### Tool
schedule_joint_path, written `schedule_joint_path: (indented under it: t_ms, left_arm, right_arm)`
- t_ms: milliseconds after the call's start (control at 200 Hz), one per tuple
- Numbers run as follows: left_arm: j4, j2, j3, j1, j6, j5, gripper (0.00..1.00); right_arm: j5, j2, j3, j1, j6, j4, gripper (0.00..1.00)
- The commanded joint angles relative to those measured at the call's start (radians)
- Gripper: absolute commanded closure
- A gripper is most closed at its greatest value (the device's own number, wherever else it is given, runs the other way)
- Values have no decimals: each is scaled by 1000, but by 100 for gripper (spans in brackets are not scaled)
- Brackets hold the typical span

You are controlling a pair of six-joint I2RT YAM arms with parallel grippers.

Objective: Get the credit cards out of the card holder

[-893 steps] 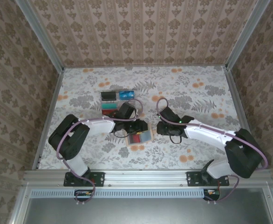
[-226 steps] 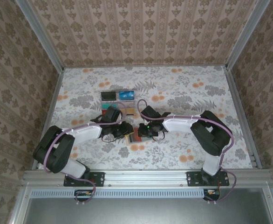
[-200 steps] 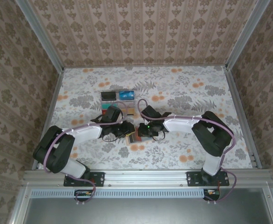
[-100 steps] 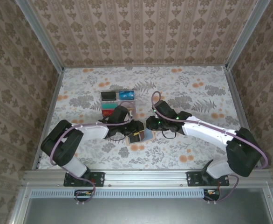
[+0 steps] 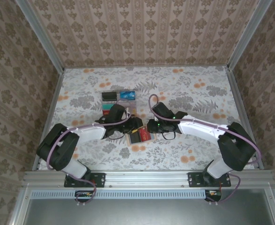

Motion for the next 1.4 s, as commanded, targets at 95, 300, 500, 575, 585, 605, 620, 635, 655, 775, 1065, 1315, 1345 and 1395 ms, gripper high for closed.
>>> schedule_joint_path:
  t_ms: [95,300,500,575,585,605,620,635,655,775,1065,1315,1345,1395]
  left_arm:
    - [-79,-4,-9,12,6,-5,62]
    - [-86,58,13,7,1,17,68]
    - [-103,101,14,8,-1,23,71]
    - [-101,104,6,9,-3,20,71]
    - [-100,105,6,9,-3,20,71]
    - [-99,106,5,9,-1,20,71]
    - [-98,107,5,9,0,21,71]
    - [-98,109,5,9,0,22,71]
    - [-95,109,5,9,0,23,71]
    - [-92,118,7,11,6,32,70]
    - [-98,133,16,12,24,42,70]
    - [-55,108,6,20,41,62,74]
    - [-48,106,5,19,44,65,75]
    - [-38,102,2,21,43,68,76]
  right_arm:
    - [-42,116,62,6,17,-18,75]
    - [-29,175,63,0,34,-22,76]
    - [-15,225,52,0,37,-31,76]
    - [-18,237,45,-1,42,-27,76]
    - [-18,239,43,-1,43,-26,76]
    - [-20,242,42,-1,43,-24,76]
    - [-23,244,41,-1,44,-23,76]
    - [-26,246,40,-2,44,-20,76]
    - [-29,250,38,-1,44,-19,76]
    - [-48,261,35,-3,49,-7,76]
    - [-61,266,30,-5,51,-1,76]
    - [-56,267,25,-9,54,-7,76]
    - [-56,268,24,-9,54,-6,76]
    - [-56,269,26,-9,54,-8,76]
